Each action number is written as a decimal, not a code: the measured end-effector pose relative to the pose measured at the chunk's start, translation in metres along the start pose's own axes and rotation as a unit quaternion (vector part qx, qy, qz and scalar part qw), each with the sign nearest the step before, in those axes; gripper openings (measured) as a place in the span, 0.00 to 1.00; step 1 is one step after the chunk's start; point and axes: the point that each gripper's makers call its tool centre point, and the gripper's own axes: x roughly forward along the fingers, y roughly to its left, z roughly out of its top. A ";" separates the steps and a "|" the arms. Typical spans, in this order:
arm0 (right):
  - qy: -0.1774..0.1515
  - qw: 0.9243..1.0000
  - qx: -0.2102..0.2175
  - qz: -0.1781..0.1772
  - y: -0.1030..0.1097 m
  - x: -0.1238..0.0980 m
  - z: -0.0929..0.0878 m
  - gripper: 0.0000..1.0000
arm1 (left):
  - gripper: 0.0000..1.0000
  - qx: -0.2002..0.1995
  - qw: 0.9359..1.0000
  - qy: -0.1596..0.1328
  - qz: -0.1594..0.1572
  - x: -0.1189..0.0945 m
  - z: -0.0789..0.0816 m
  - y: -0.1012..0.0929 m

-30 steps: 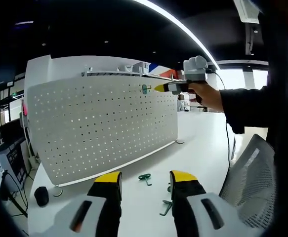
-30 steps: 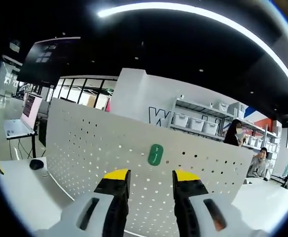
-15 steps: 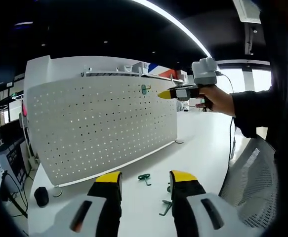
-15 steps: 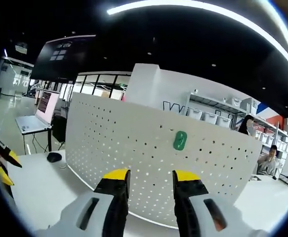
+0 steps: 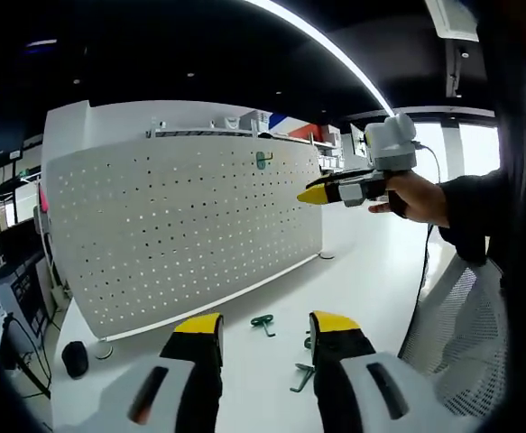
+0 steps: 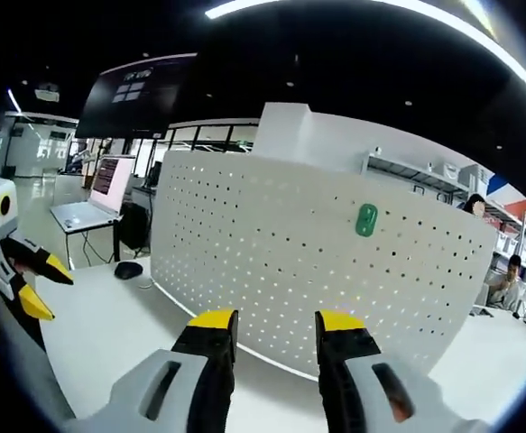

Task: Insert the hook assembly into the mounting plate slot until the hook locks in place.

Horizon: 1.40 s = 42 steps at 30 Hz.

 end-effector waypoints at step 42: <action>0.013 0.999 0.025 -0.039 -0.013 -0.036 -0.017 0.32 | 0.34 0.110 0.980 0.071 -0.153 0.125 -0.026 -0.007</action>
